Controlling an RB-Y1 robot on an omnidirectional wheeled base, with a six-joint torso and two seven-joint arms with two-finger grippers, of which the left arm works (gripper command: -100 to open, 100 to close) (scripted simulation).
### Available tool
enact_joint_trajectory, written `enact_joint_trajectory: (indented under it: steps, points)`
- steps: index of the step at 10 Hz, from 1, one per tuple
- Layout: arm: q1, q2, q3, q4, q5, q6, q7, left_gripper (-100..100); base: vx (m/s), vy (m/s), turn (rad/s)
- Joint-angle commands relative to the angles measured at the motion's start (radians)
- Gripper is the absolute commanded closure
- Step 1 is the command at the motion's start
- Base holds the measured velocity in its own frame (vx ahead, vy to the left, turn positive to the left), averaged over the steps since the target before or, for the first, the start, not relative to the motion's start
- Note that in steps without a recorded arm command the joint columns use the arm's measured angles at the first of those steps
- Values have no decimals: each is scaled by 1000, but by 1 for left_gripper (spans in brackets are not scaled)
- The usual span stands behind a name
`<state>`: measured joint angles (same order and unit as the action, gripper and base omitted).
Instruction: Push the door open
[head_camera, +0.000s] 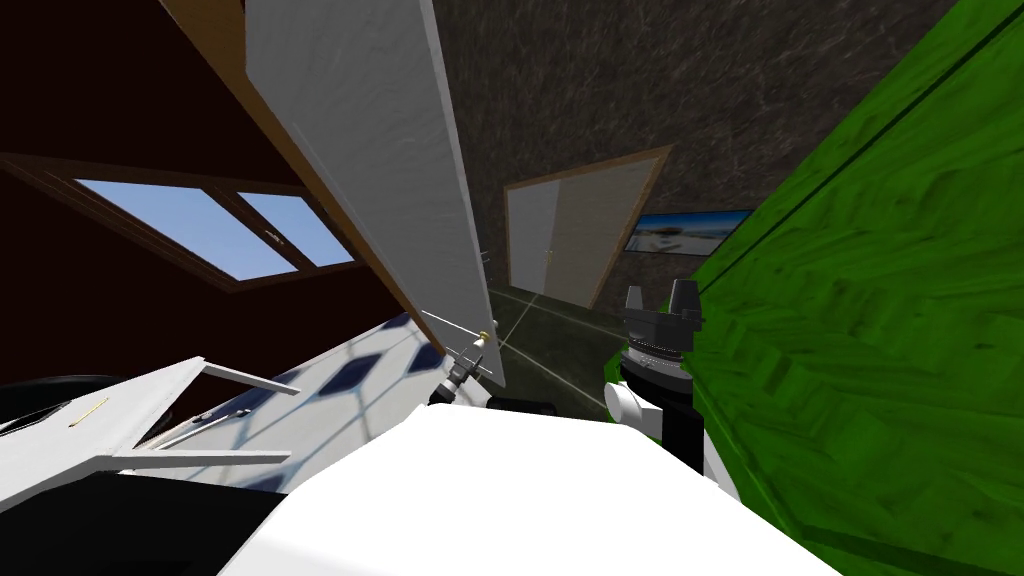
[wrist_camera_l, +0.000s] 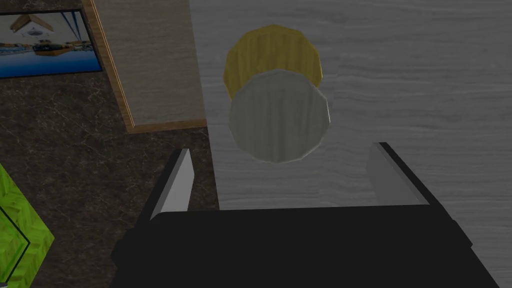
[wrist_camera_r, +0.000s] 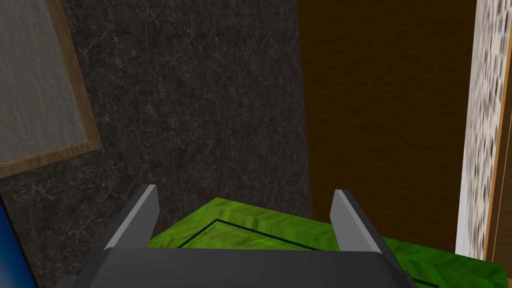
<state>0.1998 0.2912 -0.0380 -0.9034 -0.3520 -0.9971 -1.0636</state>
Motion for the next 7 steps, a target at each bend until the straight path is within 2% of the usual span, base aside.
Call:
enact_joint_trajectory:
  steps: [1, 3, 4, 7]
  points:
    - [-10, -6, 3, 6, 1, 8, -4, -100, 206, -91, -40]
    - [-11, -7, 3, 2, 1, 11, -4, -100, 143, -47, -19]
    - [-11, -7, 3, 2, 1, 11, -4, 100, -8, 5, 11]
    - [-11, -7, 3, 2, 1, 11, -4, 100, -23, 14, -6]
